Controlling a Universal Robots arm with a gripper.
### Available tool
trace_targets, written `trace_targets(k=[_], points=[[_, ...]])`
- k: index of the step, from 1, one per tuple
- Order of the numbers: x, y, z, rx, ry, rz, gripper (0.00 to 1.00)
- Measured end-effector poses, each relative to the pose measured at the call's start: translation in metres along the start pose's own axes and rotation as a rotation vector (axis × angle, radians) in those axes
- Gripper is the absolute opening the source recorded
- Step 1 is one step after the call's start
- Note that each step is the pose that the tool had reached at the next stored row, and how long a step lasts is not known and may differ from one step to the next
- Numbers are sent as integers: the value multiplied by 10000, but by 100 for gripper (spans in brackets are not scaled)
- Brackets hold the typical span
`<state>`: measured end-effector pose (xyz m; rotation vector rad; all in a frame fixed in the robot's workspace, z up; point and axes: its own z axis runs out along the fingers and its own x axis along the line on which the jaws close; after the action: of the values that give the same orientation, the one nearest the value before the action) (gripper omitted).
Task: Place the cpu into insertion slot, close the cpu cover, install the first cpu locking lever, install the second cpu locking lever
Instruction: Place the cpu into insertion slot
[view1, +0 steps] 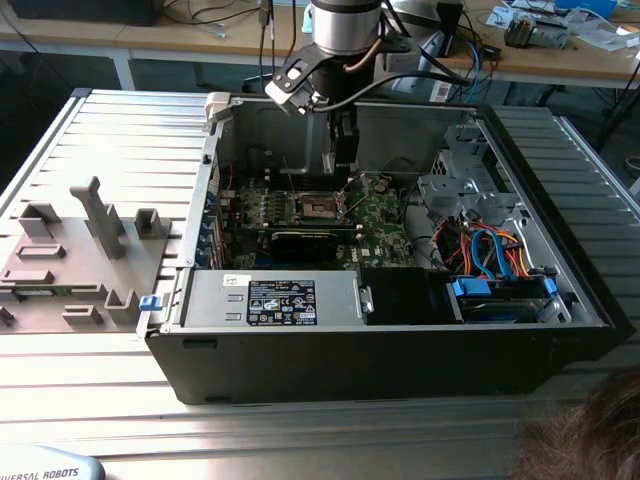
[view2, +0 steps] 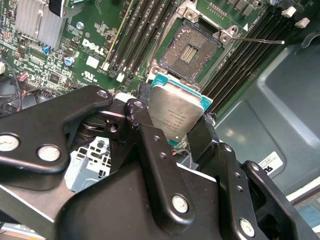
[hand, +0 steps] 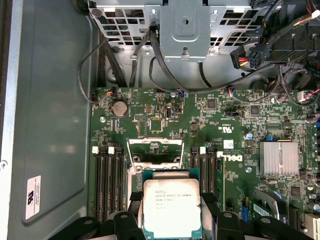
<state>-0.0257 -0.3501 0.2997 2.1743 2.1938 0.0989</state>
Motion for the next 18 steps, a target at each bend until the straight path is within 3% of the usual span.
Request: trace_targets(k=[18], points=[[0, -3, 41, 0, 0, 0, 54]])
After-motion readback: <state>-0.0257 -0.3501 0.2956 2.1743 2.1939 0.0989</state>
